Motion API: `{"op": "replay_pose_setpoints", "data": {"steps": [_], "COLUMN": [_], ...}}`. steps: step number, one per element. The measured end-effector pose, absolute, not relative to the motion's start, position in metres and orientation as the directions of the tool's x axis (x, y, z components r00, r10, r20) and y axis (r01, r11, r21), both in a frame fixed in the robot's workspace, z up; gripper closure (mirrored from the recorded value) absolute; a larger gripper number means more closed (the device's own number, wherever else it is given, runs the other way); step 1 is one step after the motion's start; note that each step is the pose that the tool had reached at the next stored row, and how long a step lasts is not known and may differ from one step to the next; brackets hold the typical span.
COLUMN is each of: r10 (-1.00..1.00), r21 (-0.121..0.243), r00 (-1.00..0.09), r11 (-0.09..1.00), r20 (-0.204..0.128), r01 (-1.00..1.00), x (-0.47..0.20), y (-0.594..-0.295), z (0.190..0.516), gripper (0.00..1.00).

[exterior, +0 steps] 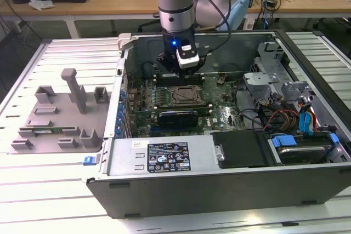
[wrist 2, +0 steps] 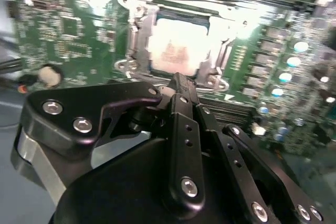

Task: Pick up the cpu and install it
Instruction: 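Install the first cpu locking lever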

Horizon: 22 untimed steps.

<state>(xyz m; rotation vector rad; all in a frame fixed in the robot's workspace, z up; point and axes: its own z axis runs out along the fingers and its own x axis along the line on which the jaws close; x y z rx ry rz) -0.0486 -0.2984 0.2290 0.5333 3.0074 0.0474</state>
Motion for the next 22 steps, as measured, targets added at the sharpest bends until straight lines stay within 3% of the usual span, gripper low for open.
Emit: {"op": "replay_pose_setpoints", "data": {"steps": [10,22], "r10": [0.344,0.33], "r21": [0.039,-0.003], "r00": [-0.936,-0.939], "r11": [0.939,0.943], "r20": [-0.081,-0.093], "r01": [0.342,0.332], "x": [-0.041,-0.032], "y": [-0.298,-0.309], "z": [0.229,0.229], "gripper": [0.89,0.89]}}
